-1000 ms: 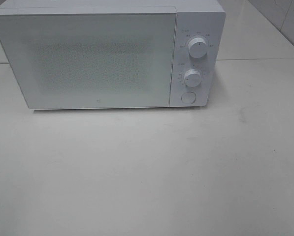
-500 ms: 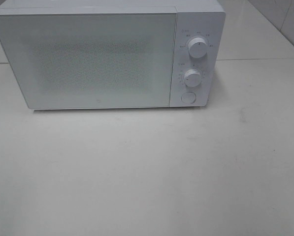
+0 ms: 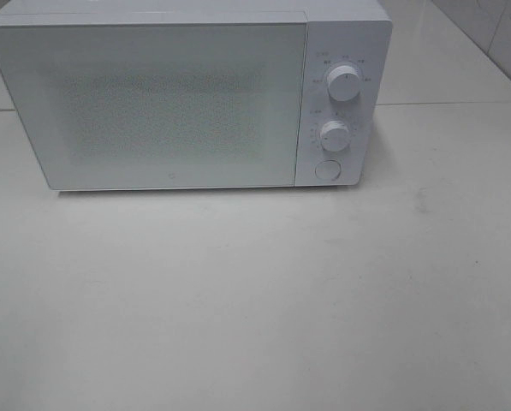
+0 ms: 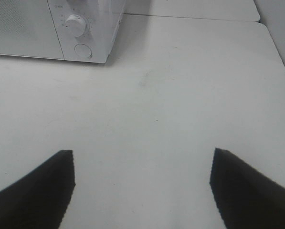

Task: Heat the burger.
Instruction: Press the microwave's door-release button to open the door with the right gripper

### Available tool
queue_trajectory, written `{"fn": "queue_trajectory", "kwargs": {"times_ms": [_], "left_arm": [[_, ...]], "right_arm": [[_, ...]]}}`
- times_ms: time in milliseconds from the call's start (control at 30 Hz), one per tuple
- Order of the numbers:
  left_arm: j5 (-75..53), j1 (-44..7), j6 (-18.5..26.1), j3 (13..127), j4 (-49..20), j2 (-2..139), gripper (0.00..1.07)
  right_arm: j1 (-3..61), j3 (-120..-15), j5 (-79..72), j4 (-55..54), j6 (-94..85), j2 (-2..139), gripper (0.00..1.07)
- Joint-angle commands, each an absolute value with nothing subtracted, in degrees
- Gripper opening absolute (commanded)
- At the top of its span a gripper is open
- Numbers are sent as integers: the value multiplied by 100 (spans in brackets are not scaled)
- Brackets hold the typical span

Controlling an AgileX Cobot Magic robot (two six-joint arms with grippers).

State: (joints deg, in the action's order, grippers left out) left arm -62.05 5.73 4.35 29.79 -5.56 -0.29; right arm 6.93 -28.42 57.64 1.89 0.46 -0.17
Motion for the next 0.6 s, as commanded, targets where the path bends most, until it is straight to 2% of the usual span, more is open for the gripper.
{"fn": "queue_trajectory", "kwargs": {"times_ms": [33,600], "left_arm": [[-6125,573,395,2962,-556,-115,100],[-6125,573,401,2962,-561,-63,100]], "right_arm": [[665,-2848,5701,183,0,-183,76],[665,-2922,5609,183,0,-138,76]]}}
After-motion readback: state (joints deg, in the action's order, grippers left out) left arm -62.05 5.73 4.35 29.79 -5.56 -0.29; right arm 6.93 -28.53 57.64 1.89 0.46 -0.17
